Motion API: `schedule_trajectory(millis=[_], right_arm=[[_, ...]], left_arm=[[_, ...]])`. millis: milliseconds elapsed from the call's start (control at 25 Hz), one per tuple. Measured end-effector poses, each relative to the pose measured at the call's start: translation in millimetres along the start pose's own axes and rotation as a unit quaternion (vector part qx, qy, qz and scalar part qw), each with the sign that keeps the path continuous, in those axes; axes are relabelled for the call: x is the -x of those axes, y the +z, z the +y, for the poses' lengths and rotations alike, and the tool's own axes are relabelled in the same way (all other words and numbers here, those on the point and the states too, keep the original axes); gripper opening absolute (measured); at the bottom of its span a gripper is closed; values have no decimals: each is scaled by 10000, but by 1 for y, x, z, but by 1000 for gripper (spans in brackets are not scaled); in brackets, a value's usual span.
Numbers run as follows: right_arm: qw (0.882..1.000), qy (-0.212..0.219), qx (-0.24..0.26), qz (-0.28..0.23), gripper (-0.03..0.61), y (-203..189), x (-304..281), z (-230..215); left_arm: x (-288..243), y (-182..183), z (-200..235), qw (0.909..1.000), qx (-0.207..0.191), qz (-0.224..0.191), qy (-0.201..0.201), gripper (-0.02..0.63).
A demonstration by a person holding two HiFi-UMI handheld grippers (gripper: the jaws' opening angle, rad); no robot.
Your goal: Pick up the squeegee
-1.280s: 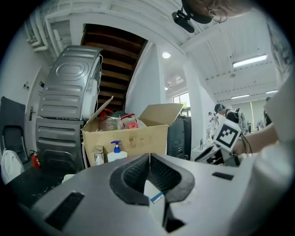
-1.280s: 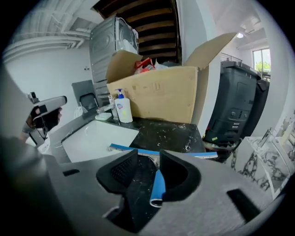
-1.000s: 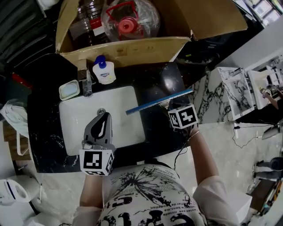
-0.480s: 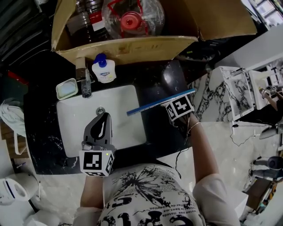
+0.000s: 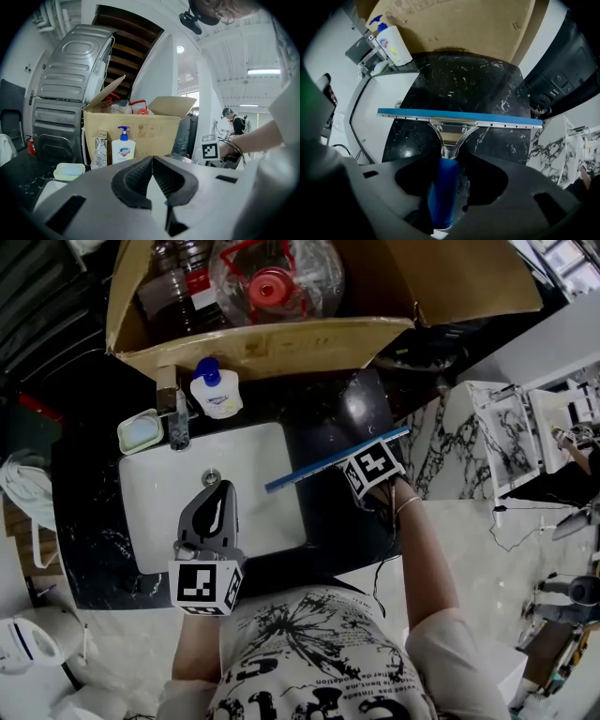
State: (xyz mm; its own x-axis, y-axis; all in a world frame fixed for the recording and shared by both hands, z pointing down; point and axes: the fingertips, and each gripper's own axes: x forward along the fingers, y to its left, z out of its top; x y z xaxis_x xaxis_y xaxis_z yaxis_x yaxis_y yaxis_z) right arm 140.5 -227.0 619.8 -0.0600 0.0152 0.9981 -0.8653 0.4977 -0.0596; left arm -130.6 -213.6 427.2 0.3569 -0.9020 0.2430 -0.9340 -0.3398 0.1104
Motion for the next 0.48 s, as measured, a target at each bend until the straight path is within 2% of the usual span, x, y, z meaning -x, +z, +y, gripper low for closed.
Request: schedule_trajectory(millis=[80, 120, 480], right_arm=[[9999, 69, 73, -42, 178, 1, 1, 1], [9999, 113, 79, -97, 129, 1, 1, 1], [9972, 160, 75, -729, 118, 0, 6, -3]], left_arm=[[0, 2, -1, 10000, 9, -24, 25, 12], [-1, 2, -2, 10000, -1, -44, 17, 12], [0, 7, -12, 9999, -114, -89, 52, 12]])
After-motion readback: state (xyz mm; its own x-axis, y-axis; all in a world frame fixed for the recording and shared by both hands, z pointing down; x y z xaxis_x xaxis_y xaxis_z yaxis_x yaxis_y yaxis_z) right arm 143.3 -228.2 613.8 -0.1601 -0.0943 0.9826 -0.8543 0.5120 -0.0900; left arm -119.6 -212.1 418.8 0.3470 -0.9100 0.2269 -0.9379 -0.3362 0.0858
